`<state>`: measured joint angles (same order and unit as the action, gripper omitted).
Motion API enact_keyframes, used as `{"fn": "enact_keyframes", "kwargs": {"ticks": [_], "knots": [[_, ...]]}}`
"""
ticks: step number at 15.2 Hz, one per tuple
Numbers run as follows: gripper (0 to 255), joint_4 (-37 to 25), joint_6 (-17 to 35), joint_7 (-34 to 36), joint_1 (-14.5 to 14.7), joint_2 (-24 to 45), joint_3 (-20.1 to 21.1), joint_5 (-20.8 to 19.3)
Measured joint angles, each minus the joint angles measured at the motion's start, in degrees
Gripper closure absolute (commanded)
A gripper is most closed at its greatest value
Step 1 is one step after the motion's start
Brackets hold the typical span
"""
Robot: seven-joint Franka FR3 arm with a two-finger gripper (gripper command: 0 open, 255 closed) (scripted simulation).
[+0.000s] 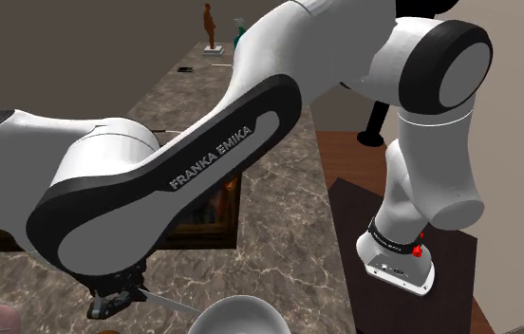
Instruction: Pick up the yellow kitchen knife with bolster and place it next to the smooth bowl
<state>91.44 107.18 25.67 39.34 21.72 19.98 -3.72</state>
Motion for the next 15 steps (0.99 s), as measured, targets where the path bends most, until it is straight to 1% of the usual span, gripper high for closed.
{"fn": "enact_keyframes", "kwargs": {"ticks": [8, 15], "knots": [[255, 3.77, 5.67, 0.26, 0.09, 1.64, -0.33, -0.67], [255, 5.81, 9.29, 0.40, 0.25, 3.63, -0.66, -1.30]]}}
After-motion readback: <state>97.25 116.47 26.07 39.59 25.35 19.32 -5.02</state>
